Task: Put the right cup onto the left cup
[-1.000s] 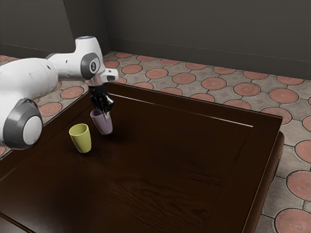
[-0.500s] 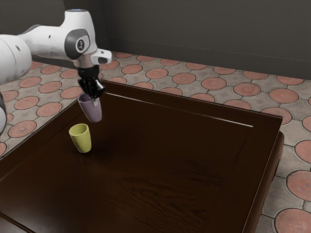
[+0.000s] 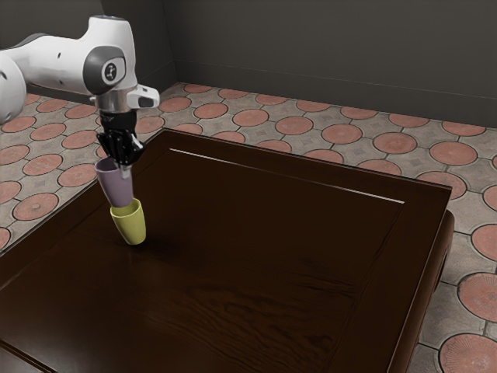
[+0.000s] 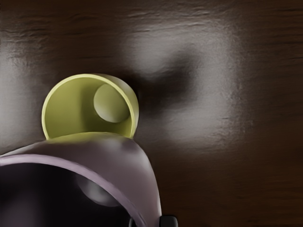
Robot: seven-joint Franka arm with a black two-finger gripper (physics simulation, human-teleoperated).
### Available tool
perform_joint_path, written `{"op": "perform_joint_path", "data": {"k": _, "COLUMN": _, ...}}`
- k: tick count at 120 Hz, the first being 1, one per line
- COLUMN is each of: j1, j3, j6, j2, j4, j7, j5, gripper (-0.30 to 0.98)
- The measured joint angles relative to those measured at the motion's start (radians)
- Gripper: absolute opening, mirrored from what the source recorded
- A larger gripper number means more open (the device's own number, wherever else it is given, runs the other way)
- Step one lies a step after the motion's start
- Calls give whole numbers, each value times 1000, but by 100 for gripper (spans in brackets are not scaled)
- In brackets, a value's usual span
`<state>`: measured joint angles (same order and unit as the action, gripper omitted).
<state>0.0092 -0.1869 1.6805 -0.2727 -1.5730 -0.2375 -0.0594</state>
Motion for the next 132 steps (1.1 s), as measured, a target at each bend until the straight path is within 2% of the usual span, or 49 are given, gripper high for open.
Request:
{"op": "perform_joint_path", "data": {"k": 63, "j1": 28, "j3": 0, "j6": 32, "j2": -108, "j4": 75, "j7": 49, "j5": -17, "gripper": -10}}
{"op": "perform_joint_path", "data": {"k": 103, "j1": 48, "j3": 10, "j6": 77, "j2": -204, "j4": 99, "j7": 60, "j5": 9, "gripper": -10}}
{"op": "perform_joint_path", "data": {"k": 132, "j1": 49, "j3": 15, "j6": 46, "j2": -161, "j4": 93, "j7": 90, "j5": 63, "gripper": 39}}
